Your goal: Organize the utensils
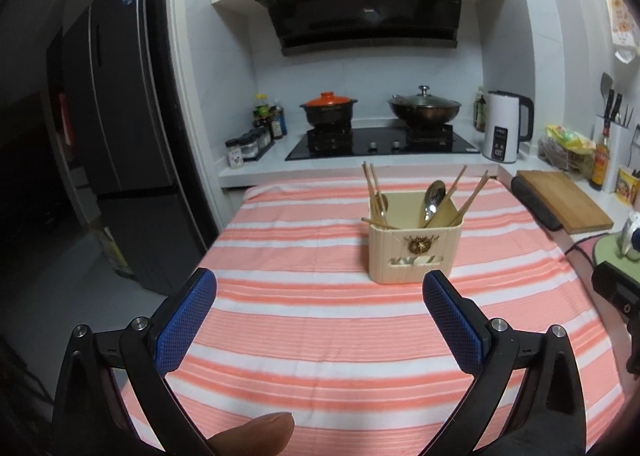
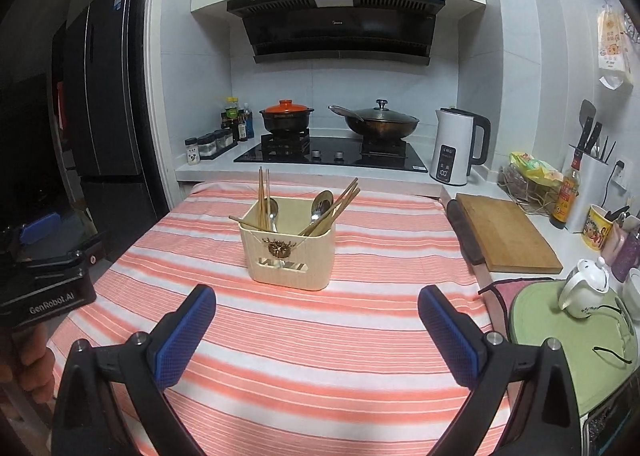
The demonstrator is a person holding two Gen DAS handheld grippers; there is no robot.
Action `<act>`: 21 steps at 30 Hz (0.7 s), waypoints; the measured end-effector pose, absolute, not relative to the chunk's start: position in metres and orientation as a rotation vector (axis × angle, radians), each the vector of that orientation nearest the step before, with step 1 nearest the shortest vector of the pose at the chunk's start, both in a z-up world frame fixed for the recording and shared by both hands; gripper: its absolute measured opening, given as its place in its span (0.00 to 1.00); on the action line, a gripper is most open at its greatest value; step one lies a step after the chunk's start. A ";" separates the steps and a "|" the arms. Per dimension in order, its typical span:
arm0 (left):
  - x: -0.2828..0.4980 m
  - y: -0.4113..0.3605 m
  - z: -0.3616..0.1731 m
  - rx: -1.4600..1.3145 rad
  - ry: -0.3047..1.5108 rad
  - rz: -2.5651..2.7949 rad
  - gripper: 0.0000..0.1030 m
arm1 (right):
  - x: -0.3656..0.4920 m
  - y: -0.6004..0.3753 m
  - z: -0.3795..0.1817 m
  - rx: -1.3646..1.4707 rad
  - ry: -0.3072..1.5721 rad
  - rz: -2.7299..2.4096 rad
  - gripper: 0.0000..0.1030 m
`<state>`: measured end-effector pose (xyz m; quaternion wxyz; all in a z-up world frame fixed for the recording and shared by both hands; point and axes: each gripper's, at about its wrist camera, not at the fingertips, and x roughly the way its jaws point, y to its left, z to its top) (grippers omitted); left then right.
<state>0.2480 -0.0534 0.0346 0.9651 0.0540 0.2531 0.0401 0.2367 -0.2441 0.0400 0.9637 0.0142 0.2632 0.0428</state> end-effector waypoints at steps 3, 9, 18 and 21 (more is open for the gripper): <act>0.246 -0.054 0.035 0.108 0.533 0.057 1.00 | 0.233 -0.240 0.043 0.014 0.530 0.082 1.00; 0.242 -0.048 0.037 0.067 0.527 0.013 1.00 | 0.226 -0.234 0.046 -0.002 0.518 0.083 1.00; 0.242 -0.048 0.036 0.067 0.534 0.017 1.00 | 0.227 -0.232 0.043 -0.007 0.526 0.086 1.00; 0.243 -0.048 0.036 0.067 0.536 0.017 1.00 | 0.226 -0.231 0.044 -0.007 0.525 0.089 1.00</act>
